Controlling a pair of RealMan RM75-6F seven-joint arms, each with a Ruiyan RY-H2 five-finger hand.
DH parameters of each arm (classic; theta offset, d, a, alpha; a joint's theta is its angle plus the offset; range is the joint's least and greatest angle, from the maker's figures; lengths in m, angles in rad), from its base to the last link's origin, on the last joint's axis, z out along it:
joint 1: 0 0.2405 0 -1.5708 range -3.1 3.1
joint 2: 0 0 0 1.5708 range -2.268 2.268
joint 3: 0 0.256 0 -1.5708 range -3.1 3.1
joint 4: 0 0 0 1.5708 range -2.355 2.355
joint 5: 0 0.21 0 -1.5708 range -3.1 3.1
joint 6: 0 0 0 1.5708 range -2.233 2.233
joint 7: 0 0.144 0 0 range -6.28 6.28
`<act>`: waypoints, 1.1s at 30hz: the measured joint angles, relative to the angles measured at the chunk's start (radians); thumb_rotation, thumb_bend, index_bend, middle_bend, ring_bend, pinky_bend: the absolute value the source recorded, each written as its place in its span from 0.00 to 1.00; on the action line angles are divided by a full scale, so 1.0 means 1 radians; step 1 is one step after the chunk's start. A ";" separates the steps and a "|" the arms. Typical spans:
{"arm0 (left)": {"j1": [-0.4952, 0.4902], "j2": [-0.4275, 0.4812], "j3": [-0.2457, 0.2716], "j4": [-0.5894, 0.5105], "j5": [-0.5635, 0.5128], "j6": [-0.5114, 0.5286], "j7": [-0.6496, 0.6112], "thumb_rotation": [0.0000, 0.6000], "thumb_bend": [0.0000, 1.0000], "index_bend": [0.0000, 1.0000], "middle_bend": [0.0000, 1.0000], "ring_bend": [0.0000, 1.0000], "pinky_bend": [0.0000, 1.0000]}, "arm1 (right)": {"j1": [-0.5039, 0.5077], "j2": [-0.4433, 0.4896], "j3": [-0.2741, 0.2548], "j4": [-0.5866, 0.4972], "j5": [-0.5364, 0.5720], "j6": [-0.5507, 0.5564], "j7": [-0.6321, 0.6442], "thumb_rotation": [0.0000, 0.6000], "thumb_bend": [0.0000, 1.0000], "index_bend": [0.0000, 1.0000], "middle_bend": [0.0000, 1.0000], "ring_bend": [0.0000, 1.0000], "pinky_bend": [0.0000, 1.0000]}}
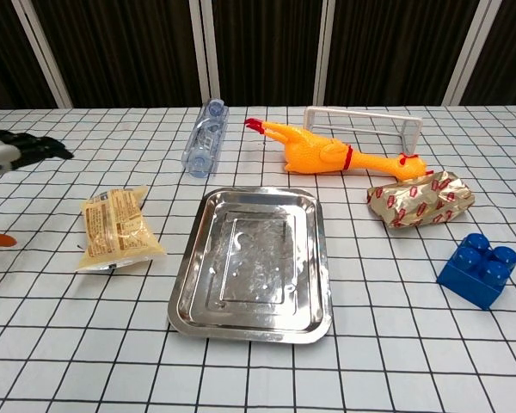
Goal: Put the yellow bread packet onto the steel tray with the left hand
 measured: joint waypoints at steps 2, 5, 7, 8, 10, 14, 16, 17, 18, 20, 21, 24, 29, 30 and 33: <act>-0.035 -0.049 -0.011 0.019 -0.039 -0.026 0.059 1.00 0.02 0.00 0.00 0.00 0.00 | -0.001 0.008 0.001 0.002 0.002 0.001 0.021 1.00 0.33 0.00 0.00 0.00 0.00; -0.084 -0.118 -0.022 0.064 -0.084 -0.061 0.127 1.00 0.02 0.00 0.00 0.00 0.00 | -0.004 0.024 0.003 0.005 0.005 0.003 0.060 1.00 0.33 0.00 0.00 0.00 0.00; -0.113 -0.156 -0.028 0.093 -0.107 -0.079 0.159 1.00 0.02 0.00 0.00 0.00 0.00 | -0.006 0.033 0.004 0.007 0.005 0.007 0.083 1.00 0.33 0.00 0.00 0.00 0.00; -0.131 -0.179 -0.031 0.110 -0.119 -0.086 0.177 1.00 0.02 0.00 0.00 0.00 0.00 | -0.007 0.037 0.004 0.008 0.004 0.007 0.091 1.00 0.33 0.00 0.00 0.00 0.00; -0.153 -0.207 -0.036 0.125 -0.133 -0.091 0.196 1.00 0.02 0.00 0.01 0.00 0.00 | -0.007 0.042 0.003 0.010 0.003 0.006 0.099 1.00 0.33 0.00 0.00 0.00 0.00; -0.186 -0.240 -0.047 0.147 -0.156 -0.095 0.224 1.00 0.02 0.13 0.25 0.12 0.09 | -0.002 0.045 0.004 0.011 0.009 -0.004 0.107 1.00 0.33 0.00 0.00 0.00 0.00; -0.200 -0.252 -0.053 0.157 -0.174 -0.098 0.239 1.00 0.03 0.27 0.42 0.28 0.18 | -0.002 0.046 0.005 0.010 0.009 -0.004 0.108 1.00 0.33 0.00 0.00 0.00 0.00; -0.211 -0.260 -0.057 0.161 -0.186 -0.100 0.246 1.00 0.03 0.35 0.51 0.36 0.24 | -0.002 0.047 0.005 0.010 0.007 -0.002 0.108 1.00 0.33 0.00 0.00 0.00 0.00; -0.219 -0.265 -0.059 0.160 -0.193 -0.098 0.250 1.00 0.04 0.39 0.57 0.42 0.29 | -0.003 0.047 0.005 0.009 0.005 0.001 0.106 1.00 0.33 0.00 0.00 0.00 0.00; -0.221 -0.266 -0.059 0.152 -0.188 -0.086 0.248 1.00 0.05 0.45 0.63 0.49 0.34 | -0.003 0.046 0.004 0.008 0.003 0.003 0.103 1.00 0.33 0.00 0.00 0.00 0.00; -0.221 -0.266 -0.057 0.146 -0.182 -0.077 0.246 1.00 0.06 0.48 0.67 0.52 0.38 | -0.003 0.045 0.004 0.008 0.002 0.003 0.102 1.00 0.33 0.00 0.00 0.00 0.00; -0.220 -0.263 -0.048 0.127 -0.177 -0.057 0.248 1.00 0.07 0.51 0.70 0.56 0.42 | -0.004 0.044 0.003 0.008 0.005 0.002 0.102 1.00 0.33 0.00 0.00 0.00 0.00; -0.217 -0.250 -0.042 0.086 -0.183 -0.027 0.254 1.00 0.07 0.51 0.68 0.56 0.43 | -0.010 0.045 0.002 0.004 0.002 0.013 0.101 1.00 0.33 0.00 0.00 0.00 0.00; -0.217 -0.246 -0.040 0.077 -0.176 -0.019 0.251 1.00 0.07 0.51 0.67 0.56 0.43 | -0.010 0.045 0.002 0.003 0.002 0.012 0.100 1.00 0.33 0.00 0.00 0.00 0.00; -0.219 -0.235 -0.038 0.039 -0.143 0.008 0.242 1.00 0.07 0.51 0.67 0.56 0.43 | -0.009 0.046 0.001 -0.001 0.005 0.006 0.099 1.00 0.33 0.00 0.00 0.00 0.00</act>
